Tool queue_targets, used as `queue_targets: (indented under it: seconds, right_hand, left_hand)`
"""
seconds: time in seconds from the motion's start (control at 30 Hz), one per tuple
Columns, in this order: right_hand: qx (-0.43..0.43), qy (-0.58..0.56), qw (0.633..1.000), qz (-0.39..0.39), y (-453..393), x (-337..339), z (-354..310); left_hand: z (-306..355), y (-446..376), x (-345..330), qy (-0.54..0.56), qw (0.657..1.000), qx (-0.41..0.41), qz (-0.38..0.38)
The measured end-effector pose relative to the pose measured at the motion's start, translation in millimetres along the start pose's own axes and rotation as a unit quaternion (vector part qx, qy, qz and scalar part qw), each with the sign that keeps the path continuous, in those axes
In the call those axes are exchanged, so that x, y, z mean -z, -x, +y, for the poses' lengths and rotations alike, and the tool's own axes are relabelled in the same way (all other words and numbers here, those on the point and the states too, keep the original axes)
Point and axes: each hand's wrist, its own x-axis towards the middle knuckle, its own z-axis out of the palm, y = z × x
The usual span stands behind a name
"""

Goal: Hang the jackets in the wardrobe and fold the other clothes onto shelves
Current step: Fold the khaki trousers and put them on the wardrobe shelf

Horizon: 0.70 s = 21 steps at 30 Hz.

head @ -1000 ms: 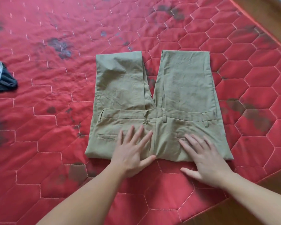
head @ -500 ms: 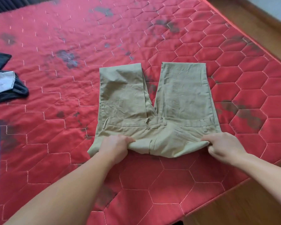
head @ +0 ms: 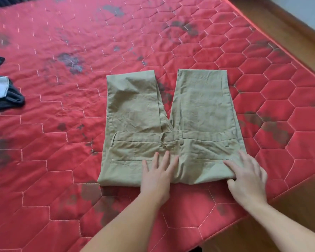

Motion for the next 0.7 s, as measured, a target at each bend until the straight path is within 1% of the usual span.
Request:
queue_targets:
  seconds: [0.1, 0.13, 0.2, 0.27, 0.3, 0.33, 0.4, 0.43, 0.5, 0.53, 0.63, 0.7]
  right_hand:
    - [0.112, 0.034, 0.993, 0.027, -24.2, 5.8, 9.8]
    - [0.134, 0.043, 0.990, 0.022, -31.9, 12.1, 9.8]
    - [0.134, 0.048, 0.990, -0.008, -44.7, 22.5, 6.0]
    - [0.097, 0.035, 0.995, -0.008, -49.5, 29.5, 0.4]
    - [0.061, 0.021, 0.998, 0.000, -48.5, 31.1, -2.3]
    - [0.008, 0.001, 1.000, 0.003, -46.0, 32.4, -6.5]
    - [-0.088, -0.048, 0.995, 0.009, -40.2, 32.9, -13.5]
    - [-0.105, -0.063, 0.992, 0.009, -40.9, 32.9, -14.6]
    - [-0.059, -0.046, 0.997, 0.024, -51.5, 40.0, -15.6]
    - [-0.031, -0.030, 0.999, 0.027, -62.1, 46.8, -15.4]
    - [0.032, 0.002, 0.999, 0.036, -97.5, 74.3, -20.2]
    - [0.065, 0.012, 0.997, 0.038, -126.0, 94.2, -28.2]
  left_hand:
    - [-40.4, 1.1, 7.6, -0.046, 0.999, 0.019, -0.005]
    - [-51.8, 2.0, 14.3, -0.046, 0.999, 0.028, 0.002]
    - [-65.3, 0.2, 26.7, -0.022, 0.999, 0.030, 0.021]
    - [-66.8, -4.0, 37.2, 0.007, 0.999, 0.035, 0.030]
    - [-64.6, -5.3, 41.3, 0.011, 0.999, 0.035, 0.028]
    - [-61.5, -5.2, 43.7, 0.010, 0.999, 0.032, 0.026]
    - [-57.7, -4.5, 43.2, 0.026, 0.999, 0.019, 0.024]
    - [-58.2, -4.9, 45.1, 0.041, 0.999, 0.019, 0.021]
    - [-63.8, -12.2, 58.4, 0.051, 0.998, 0.029, 0.028]
    - [-68.7, -19.0, 68.6, 0.036, 0.998, 0.032, 0.037]
    - [-79.2, -36.0, 110.0, 0.030, 0.997, 0.044, 0.058]
    - [-85.0, -50.2, 137.6, 0.018, 0.995, 0.054, 0.084]
